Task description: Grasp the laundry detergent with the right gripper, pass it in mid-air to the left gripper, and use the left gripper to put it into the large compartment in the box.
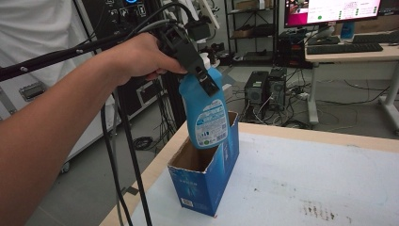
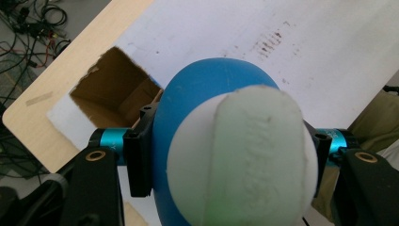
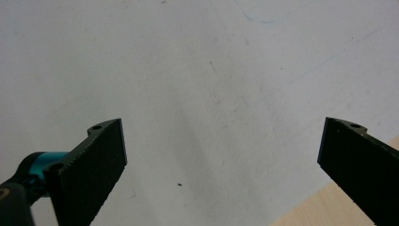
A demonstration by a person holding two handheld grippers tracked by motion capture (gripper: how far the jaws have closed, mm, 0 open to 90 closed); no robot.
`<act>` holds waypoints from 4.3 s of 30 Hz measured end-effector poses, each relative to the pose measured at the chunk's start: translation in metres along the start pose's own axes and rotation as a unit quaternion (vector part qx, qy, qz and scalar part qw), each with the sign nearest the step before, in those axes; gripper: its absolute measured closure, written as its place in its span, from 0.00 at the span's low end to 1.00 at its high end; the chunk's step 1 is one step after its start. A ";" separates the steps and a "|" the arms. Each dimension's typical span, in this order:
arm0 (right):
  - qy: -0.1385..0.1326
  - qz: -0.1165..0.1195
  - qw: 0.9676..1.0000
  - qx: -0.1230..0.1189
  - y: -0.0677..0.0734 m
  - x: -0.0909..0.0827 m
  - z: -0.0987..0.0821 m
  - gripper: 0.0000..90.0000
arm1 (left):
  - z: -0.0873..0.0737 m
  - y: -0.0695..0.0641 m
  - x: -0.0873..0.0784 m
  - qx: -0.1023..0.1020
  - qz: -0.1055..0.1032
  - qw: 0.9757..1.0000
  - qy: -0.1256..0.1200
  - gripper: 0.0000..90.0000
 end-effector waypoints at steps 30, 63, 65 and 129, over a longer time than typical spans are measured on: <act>0.015 0.012 1.000 0.024 0.002 0.007 -0.019 0.01 | -0.061 0.029 0.093 0.025 -0.018 0.998 0.047 0.42; 0.025 0.023 0.999 0.018 0.009 0.012 -0.020 0.01 | -0.092 0.032 0.173 0.060 -0.025 0.993 0.102 0.42; 0.020 0.024 0.999 0.019 0.010 0.011 -0.020 0.01 | -0.092 0.033 0.174 0.052 -0.021 0.994 0.094 0.41; -0.020 0.022 0.999 0.038 0.013 0.006 -0.011 0.01 | 0.042 -0.062 0.140 0.140 -0.094 0.985 -0.040 0.08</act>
Point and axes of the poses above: each handheld gripper's, and its own axes: x roughly forward along the jaws, z roughly out of its top, y roughly to its left, the point moved 5 cm from there along x, roughly forward along the jaws, and after that the axes turned 1 degree about x, right-handed, at the moved point
